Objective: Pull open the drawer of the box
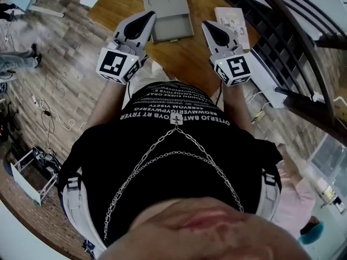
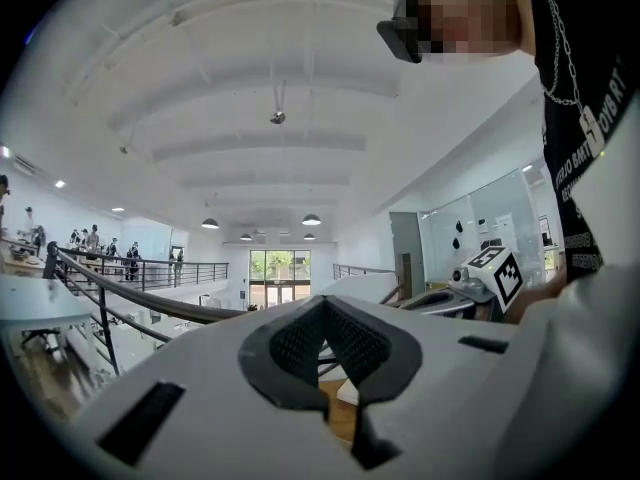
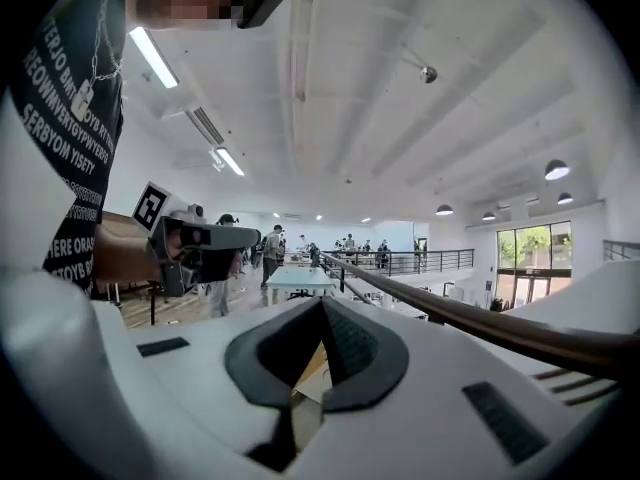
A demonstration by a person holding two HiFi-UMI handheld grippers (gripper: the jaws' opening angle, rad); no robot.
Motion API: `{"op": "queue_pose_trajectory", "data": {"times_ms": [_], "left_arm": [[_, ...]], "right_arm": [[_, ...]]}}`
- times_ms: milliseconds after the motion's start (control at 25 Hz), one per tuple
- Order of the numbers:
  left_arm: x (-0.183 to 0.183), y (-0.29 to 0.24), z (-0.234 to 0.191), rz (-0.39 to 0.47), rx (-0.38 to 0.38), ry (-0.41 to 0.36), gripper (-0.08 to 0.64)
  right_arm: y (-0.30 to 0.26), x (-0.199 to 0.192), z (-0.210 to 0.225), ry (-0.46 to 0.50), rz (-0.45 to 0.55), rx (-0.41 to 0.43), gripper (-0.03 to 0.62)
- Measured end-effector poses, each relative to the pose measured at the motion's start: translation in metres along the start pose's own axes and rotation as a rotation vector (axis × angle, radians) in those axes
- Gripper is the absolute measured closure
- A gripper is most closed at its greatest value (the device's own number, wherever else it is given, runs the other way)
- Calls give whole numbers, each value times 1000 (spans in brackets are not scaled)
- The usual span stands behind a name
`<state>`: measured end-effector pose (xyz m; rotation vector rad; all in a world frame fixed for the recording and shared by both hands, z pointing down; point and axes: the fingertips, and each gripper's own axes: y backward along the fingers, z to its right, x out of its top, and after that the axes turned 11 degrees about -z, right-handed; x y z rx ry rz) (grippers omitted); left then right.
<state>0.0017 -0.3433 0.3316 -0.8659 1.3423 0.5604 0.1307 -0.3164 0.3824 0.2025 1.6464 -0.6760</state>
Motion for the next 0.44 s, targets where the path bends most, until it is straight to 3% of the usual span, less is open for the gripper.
{"op": "queue_pose_trajectory", "data": {"times_ms": [440], "left_arm": [[-9, 16, 16, -20, 58, -5, 555]], "right_arm": [[16, -21, 0, -39, -25, 9, 597]]}}
